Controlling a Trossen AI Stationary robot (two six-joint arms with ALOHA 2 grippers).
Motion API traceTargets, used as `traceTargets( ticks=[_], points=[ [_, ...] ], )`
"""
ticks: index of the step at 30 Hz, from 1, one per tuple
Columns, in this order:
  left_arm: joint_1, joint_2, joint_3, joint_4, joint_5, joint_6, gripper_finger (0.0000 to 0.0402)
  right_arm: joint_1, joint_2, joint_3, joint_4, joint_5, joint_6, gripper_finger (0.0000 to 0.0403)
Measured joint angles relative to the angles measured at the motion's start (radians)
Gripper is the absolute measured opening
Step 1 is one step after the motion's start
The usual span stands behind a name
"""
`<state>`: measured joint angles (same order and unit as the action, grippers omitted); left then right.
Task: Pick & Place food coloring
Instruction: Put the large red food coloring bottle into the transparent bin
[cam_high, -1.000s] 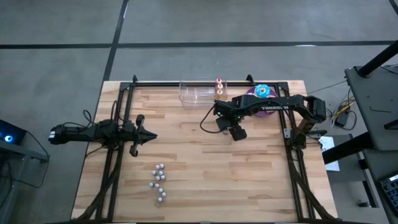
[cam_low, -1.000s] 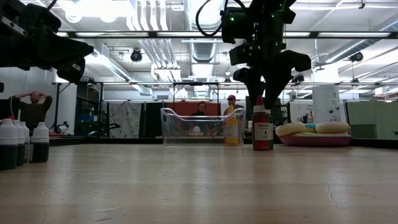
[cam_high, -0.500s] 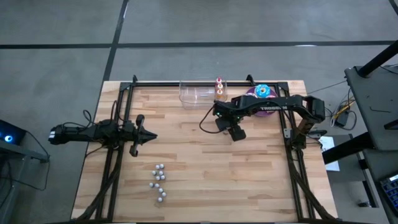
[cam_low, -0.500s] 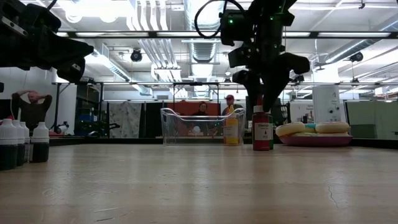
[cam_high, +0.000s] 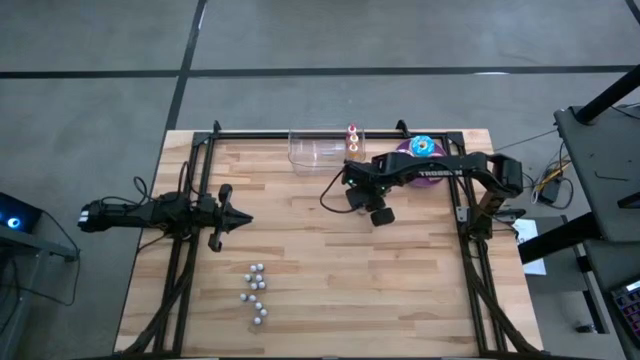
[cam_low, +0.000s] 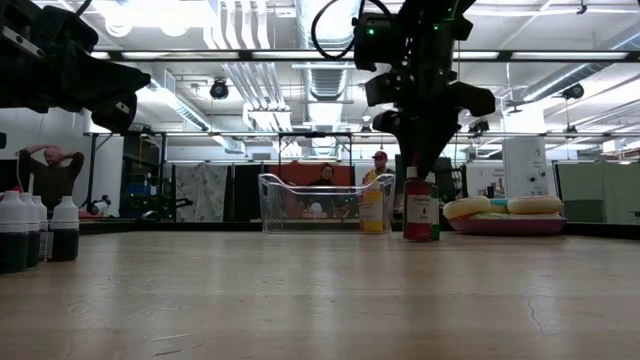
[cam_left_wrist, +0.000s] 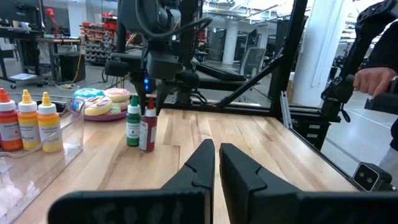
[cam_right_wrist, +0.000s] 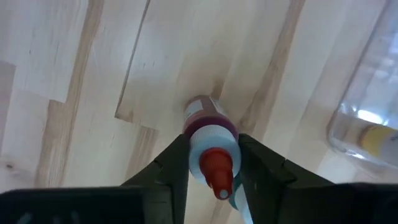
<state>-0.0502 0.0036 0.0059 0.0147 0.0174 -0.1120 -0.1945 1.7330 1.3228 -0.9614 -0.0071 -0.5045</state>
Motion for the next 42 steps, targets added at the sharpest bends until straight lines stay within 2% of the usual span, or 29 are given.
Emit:
traceTargets(
  ticks=[7,16,22,32,42],
  points=[
    [0.000,0.000,0.000,0.000,0.000,0.000,0.0000,-0.016,-0.003,0.075,-0.057,0.003,-0.002,0.0106],
    [0.000,0.000,0.000,0.000,0.000,0.000,0.0000,-0.075,-0.004,0.315,-0.222,0.002,-0.004,0.0106],
    [0.000,0.000,0.000,0.000,0.000,0.000,0.0000,-0.142,0.002,0.432,-0.270,0.007,-0.005,0.0106],
    [0.000,0.000,0.000,0.000,0.000,0.000,0.0000,-0.255,0.004,0.466,-0.257,0.010,-0.021,0.0106],
    [0.000,0.000,0.000,0.000,0.000,0.000,0.0000,-0.314,0.042,0.463,-0.199,0.010,-0.050,0.0106]
  ],
)
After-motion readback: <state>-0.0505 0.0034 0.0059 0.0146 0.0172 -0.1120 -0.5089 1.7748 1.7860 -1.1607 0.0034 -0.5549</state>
